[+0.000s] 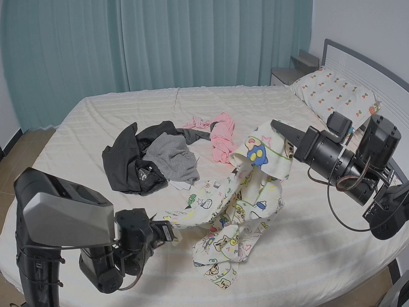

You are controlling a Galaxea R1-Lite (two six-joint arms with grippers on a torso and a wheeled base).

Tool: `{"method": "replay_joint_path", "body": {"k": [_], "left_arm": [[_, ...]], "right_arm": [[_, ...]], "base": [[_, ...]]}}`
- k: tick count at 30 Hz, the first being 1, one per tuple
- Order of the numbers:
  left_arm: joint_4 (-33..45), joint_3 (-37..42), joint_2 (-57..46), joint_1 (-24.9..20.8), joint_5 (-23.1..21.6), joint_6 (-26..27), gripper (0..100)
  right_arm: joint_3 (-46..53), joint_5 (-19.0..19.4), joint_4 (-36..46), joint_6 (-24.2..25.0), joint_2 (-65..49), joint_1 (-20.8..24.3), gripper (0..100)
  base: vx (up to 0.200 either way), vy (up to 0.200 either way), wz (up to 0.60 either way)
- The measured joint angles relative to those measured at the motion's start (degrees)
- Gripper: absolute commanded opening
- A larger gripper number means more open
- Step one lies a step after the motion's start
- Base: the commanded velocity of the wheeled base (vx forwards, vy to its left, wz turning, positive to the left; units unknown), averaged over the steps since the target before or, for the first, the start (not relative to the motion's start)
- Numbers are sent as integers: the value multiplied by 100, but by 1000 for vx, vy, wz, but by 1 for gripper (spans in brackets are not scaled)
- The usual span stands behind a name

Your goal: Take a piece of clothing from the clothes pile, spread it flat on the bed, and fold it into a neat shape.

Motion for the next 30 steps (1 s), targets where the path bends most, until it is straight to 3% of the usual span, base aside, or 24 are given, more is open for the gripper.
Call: {"method": "replay_joint_path", "body": {"k": [7,11,16,24,30], "left_arm": [[0,-417,-681,391,-55,63,0],[0,-828,-995,533,-165,361,0],[11,-1384,-1296,599,-227,695,0],[552,-1682,-2280,601,-265,829,0],[652,-1070,-3045,483,-288,668,0]], "right_arm": [[297,-321,-462,20,656,-435,0],[-138,-746,-1291,-43,1104,-589,0],[-814,-1067,-1484,-268,1286,-656,0],[-1401,-1211,-1231,-525,482,-595,0],[-1057,-1230,-1196,-522,-201,-336,0]], "base": [[0,0,0],[0,0,0],[0,0,0],[0,0,0],[0,0,0]]}}
